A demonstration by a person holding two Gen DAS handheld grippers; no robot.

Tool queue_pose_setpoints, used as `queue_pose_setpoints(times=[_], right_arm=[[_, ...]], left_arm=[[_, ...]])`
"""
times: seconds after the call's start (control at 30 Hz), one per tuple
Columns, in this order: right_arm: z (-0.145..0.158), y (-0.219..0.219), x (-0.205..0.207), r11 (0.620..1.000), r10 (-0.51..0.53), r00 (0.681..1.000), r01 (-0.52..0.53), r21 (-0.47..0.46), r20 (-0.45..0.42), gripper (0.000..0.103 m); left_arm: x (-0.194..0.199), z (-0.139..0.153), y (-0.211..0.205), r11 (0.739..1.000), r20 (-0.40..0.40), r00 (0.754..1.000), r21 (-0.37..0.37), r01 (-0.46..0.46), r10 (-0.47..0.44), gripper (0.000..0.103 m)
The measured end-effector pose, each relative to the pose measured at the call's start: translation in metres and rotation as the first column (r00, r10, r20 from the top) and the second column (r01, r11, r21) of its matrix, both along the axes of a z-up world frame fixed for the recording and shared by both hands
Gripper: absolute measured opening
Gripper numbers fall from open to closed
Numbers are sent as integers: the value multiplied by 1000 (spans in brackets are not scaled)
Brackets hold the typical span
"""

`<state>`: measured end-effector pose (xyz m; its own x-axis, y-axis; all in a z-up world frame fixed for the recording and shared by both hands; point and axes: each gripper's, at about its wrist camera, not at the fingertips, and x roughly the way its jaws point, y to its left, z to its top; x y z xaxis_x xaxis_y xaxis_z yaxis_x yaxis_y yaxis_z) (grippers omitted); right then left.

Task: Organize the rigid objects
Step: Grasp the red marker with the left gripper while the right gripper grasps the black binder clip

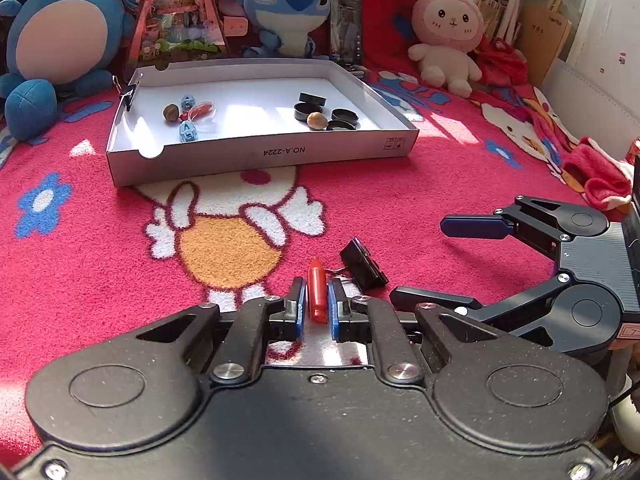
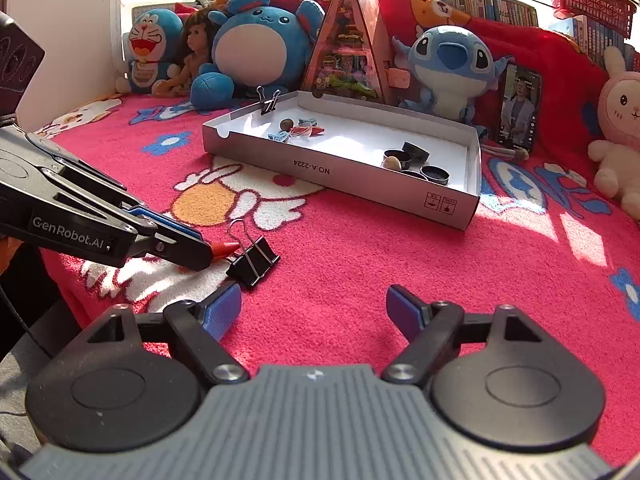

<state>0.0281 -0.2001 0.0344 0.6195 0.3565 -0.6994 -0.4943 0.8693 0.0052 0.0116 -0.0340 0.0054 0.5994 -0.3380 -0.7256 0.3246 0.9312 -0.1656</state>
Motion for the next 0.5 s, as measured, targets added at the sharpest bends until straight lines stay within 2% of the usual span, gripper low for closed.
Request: queue_pose_setpoints(times=[0.13,0.27,0.33,0.5], right_arm=[[-4,12,3,1000,9,1000,-9,22,-4,88],[-7,21,7,999,-12,1000,12,32,0,88],[-8,24,9,999,-22,1000,22,44,-8,85],[-11,27,7,994,-69,997,70,86,-15,70]], left_arm=[[4,-3,10,999,-4,999,5,-33,33,12],[5,-4,13,998,23,998,32,-60,60,12],[7,-5,15,997,23,997,33,-71,70,12],[10,-8,16,996,22,996,17,-89,89,12]])
